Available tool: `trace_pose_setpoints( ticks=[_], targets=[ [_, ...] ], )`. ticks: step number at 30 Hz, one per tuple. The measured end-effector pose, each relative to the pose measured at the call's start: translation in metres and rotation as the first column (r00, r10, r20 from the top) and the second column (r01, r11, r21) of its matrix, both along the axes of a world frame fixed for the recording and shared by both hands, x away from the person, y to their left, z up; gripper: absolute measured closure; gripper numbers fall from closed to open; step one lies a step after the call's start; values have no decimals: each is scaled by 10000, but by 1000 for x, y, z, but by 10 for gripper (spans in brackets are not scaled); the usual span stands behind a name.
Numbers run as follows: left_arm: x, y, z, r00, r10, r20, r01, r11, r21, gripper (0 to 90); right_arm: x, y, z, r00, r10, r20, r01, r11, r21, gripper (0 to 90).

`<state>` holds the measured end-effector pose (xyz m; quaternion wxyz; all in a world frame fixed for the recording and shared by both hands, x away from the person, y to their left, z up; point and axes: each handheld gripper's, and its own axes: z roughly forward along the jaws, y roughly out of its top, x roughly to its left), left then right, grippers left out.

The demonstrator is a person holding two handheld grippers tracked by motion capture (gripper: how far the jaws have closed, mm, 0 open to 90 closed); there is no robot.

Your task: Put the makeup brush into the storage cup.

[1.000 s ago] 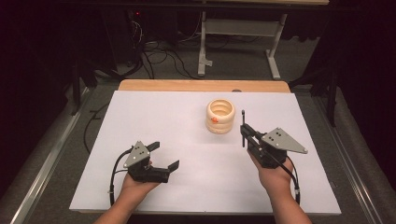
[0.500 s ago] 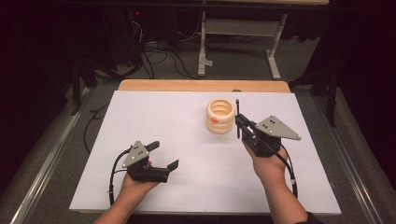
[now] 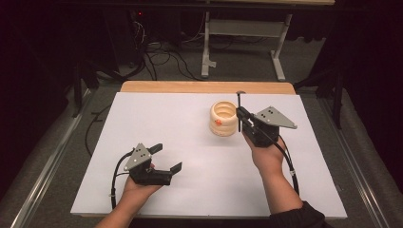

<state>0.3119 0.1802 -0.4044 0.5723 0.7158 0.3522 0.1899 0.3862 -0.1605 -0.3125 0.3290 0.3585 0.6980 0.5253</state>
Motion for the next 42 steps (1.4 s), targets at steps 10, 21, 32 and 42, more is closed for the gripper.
trace_pose_setpoints(
  ticks=[10, 21, 32, 42],
  targets=[
    [0, 1, 0, 10000, 36, 18, -36, 10000, -19, 25, 21, 4, 0, 9998, -180, -62, 181, 9998, 110, 863],
    [0, 1, 1, 10000, 23, 62, -22, 10000, -26, 25, 40, 14, 4, 9998, -216, 11, 216, 9995, 242, 863],
    [-1, 2, 2, 10000, 31, 57, -31, 9999, -110, 25, 55, 22, 6, 9996, -265, -85, 266, 9995, 167, 862],
    [-1, 4, 3, 9999, 48, 147, -46, 9999, -130, 25, 66, 36, 6, 9996, -239, -161, 240, 9997, 79, 862]
  ],
)
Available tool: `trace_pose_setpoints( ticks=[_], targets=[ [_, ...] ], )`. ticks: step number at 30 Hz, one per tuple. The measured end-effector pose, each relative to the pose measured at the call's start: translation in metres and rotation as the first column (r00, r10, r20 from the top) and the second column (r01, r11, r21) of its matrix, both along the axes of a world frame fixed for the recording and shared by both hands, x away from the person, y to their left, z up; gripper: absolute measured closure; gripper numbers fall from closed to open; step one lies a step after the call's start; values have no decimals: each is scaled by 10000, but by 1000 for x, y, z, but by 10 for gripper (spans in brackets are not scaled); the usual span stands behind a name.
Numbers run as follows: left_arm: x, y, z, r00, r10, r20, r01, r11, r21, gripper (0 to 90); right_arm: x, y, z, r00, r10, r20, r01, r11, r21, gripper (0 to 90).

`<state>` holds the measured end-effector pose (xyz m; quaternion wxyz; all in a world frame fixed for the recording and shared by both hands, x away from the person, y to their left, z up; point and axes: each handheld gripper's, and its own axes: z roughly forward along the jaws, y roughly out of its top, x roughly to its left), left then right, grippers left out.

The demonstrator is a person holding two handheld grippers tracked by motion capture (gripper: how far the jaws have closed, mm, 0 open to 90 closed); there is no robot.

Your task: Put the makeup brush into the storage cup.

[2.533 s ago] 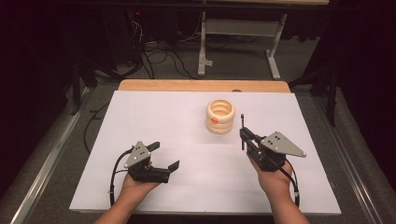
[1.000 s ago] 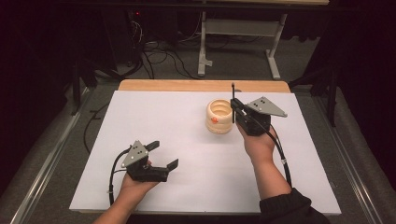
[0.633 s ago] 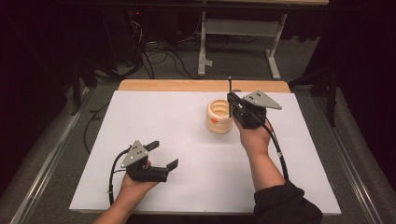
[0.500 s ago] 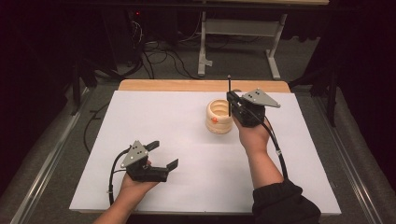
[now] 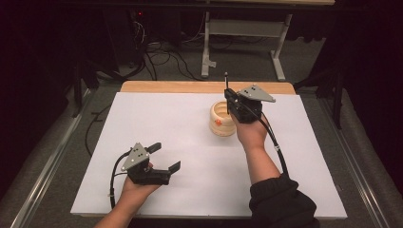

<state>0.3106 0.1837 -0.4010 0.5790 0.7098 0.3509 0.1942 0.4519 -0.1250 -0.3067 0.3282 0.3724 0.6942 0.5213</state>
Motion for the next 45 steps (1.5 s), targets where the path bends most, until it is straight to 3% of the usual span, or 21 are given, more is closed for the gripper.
trace_pose_setpoints(
  ticks=[22, 32, 45],
  targets=[
    [0, 1, 2, 10000, 38, 66, -37, 9999, -132, 26, 12, 4, -12, 9990, -142, -424, 141, 9999, -34, 862],
    [0, 2, 2, 10000, 54, 65, -53, 9999, -130, 26, 15, 2, -25, 9981, -183, -593, 178, 9998, -98, 862],
    [0, 1, 1, 10000, 34, 48, -34, 9999, -117, 27, 13, -8, -44, 9958, -320, -857, 336, 9993, 169, 861]
  ],
)
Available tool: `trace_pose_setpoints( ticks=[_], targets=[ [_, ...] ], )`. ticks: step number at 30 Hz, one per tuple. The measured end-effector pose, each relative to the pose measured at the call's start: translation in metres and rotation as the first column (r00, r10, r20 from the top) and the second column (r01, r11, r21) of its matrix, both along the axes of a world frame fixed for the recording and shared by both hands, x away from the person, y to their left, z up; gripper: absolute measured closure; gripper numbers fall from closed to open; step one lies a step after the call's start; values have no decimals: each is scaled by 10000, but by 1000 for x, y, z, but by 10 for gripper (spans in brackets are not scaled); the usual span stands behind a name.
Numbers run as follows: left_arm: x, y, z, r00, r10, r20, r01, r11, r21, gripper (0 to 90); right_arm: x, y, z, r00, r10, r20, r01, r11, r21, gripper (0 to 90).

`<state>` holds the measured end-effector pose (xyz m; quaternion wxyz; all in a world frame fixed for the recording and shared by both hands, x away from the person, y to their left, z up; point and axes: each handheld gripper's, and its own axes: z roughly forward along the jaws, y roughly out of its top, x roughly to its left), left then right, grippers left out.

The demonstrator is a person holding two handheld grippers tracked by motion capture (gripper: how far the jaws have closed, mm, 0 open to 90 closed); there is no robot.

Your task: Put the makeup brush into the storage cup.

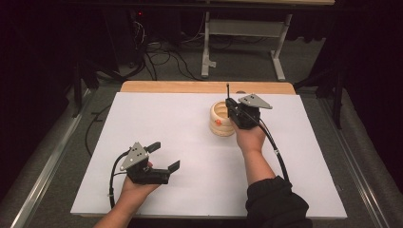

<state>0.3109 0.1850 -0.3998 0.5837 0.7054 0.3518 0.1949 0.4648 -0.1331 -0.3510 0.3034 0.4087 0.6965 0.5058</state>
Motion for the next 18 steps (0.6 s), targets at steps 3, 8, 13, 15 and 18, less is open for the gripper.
trace_pose_setpoints(
  ticks=[3, 8, 13, 15, 18],
  targets=[
    [0, 0, 0, 10000, 7, -4, -7, 10000, -6, 27, -1, -1, -5, 10000, -36, -90, 37, 10000, 29, 861],
    [0, 0, 0, 10000, -12, -3, 12, 10000, -1, 27, -1, -3, -12, 10000, -67, -73, 68, 9999, 81, 861],
    [0, 0, 0, 10000, -4, -4, 4, 10000, -9, 27, -2, -3, -17, 9998, -126, -130, 127, 9999, 86, 860],
    [0, 1, 0, 10000, 0, 3, 0, 10000, -17, 27, -2, -3, -19, 9998, -149, -158, 150, 9999, 75, 859],
    [0, 1, 0, 10000, -2, 1, 2, 10000, -21, 27, -2, -3, -21, 9998, -120, -172, 121, 9999, 51, 858]
  ],
)
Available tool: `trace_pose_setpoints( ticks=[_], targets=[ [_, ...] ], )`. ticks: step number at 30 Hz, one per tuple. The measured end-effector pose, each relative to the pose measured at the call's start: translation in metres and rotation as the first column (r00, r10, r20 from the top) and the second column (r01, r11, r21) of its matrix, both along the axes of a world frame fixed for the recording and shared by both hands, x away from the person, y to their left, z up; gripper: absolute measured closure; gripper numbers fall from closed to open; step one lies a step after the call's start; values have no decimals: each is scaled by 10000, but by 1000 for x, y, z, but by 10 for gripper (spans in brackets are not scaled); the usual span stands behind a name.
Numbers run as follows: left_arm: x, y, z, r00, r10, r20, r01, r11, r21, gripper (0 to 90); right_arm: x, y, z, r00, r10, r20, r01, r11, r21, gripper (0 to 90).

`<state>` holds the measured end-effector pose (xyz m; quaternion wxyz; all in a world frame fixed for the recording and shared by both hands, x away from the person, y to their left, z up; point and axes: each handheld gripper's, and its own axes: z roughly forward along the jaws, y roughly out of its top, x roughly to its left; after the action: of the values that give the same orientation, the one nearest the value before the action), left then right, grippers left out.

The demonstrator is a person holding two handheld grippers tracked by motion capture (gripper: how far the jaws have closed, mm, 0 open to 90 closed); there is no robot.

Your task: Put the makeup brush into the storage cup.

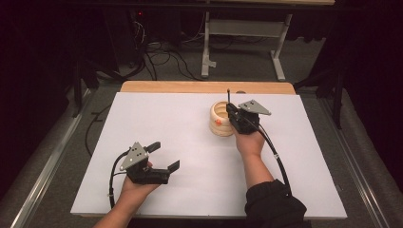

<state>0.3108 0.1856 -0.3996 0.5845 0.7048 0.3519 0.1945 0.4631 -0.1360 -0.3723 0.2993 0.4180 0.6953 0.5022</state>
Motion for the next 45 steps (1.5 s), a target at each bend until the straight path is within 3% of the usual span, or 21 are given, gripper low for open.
trace_pose_setpoints(
  ticks=[7, 12, 23, 29, 45],
  targets=[
    [0, 0, 0, 10000, -6, 4, 6, 10000, 7, 27, 0, -1, -2, 9999, -88, -81, 87, 9999, -58, 849],
    [0, 0, 0, 10000, 0, 11, 0, 10000, 5, 27, -2, -3, 3, 10000, 5, 0, -5, 10000, 15, 720],
    [1, 0, 0, 10000, -8, 14, 8, 10000, 78, 27, -13, -7, 12, 9997, 255, -68, -255, 9996, 86, 606],
    [1, 0, 0, 10000, 1, 3, -1, 9999, 106, 27, -20, -10, 13, 9995, 326, -43, -326, 9995, -29, 586],
    [2, -2, -2, 10000, -58, -32, 59, 9996, 264, 27, -39, -23, -5, 9979, 548, -354, -547, 9985, 17, 485]
  ],
)
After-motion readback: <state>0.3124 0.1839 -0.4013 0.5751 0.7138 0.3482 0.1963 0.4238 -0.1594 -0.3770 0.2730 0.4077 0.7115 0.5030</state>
